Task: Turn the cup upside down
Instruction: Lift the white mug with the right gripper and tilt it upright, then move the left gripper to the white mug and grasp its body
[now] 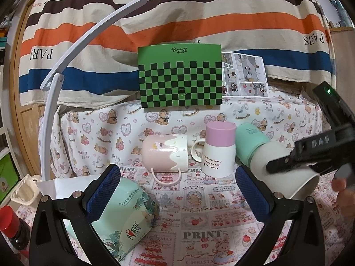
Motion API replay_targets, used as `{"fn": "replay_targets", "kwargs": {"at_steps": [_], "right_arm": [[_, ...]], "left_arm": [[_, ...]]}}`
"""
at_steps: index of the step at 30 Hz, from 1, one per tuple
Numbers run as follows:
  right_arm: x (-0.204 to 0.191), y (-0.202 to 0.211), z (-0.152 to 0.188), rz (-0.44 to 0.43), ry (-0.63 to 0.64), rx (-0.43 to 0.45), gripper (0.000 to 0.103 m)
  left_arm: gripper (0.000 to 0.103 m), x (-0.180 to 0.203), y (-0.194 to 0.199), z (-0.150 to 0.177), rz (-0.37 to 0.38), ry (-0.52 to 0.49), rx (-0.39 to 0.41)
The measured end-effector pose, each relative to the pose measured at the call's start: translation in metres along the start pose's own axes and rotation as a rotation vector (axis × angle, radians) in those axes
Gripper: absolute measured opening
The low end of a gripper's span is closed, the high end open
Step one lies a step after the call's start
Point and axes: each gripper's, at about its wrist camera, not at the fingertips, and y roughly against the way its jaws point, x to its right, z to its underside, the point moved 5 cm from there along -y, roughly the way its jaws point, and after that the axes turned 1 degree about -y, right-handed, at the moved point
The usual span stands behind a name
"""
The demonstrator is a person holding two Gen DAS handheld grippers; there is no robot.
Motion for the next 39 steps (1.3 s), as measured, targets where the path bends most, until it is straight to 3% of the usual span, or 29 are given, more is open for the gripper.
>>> {"fn": "replay_targets", "kwargs": {"at_steps": [9, 12, 14, 18, 19, 20, 23, 29, 31, 34, 39], "right_arm": [[0.004, -0.014, 0.006, -0.015, 0.013, -0.023, 0.081], [0.002, -0.009, 0.007, -0.037, 0.052, 0.003, 0.089], [0.000, 0.002, 0.005, -0.042, 0.100, 0.050, 0.090], [-0.003, 0.042, -0.001, -0.024, 0.250, 0.241, 0.097], [-0.002, 0.054, -0.003, -0.012, 0.280, 0.298, 0.103], [-0.001, 0.071, -0.004, 0.013, 0.326, 0.393, 0.103], [0.005, 0.108, -0.001, 0.061, 0.424, 0.568, 0.103], [0.023, 0.150, 0.007, 0.094, 0.517, 0.762, 0.103], [0.030, 0.155, 0.007, 0.145, 0.521, 0.830, 0.103], [0.042, 0.155, 0.008, 0.202, 0.528, 0.879, 0.103], [0.047, 0.138, 0.010, 0.209, 0.565, 0.825, 0.103]], "left_arm": [[0.103, 0.001, 0.000, 0.000, -0.001, -0.005, 0.000], [0.103, 0.001, 0.000, 0.000, -0.001, -0.004, -0.001], [0.103, 0.001, 0.000, 0.000, -0.002, -0.002, -0.001], [0.103, 0.002, 0.000, 0.001, -0.001, -0.004, -0.001], [0.103, 0.002, 0.000, 0.001, -0.001, -0.004, 0.000], [0.103, 0.002, 0.000, 0.002, 0.000, -0.004, 0.000], [0.103, 0.002, -0.001, 0.002, 0.000, -0.003, -0.002], [0.103, 0.004, 0.000, 0.002, -0.001, -0.004, -0.001], [0.103, 0.003, 0.000, 0.002, 0.001, -0.002, -0.003], [0.103, 0.003, 0.000, 0.003, 0.001, 0.003, -0.005], [0.103, 0.003, 0.000, 0.002, 0.000, 0.001, -0.004]]}}
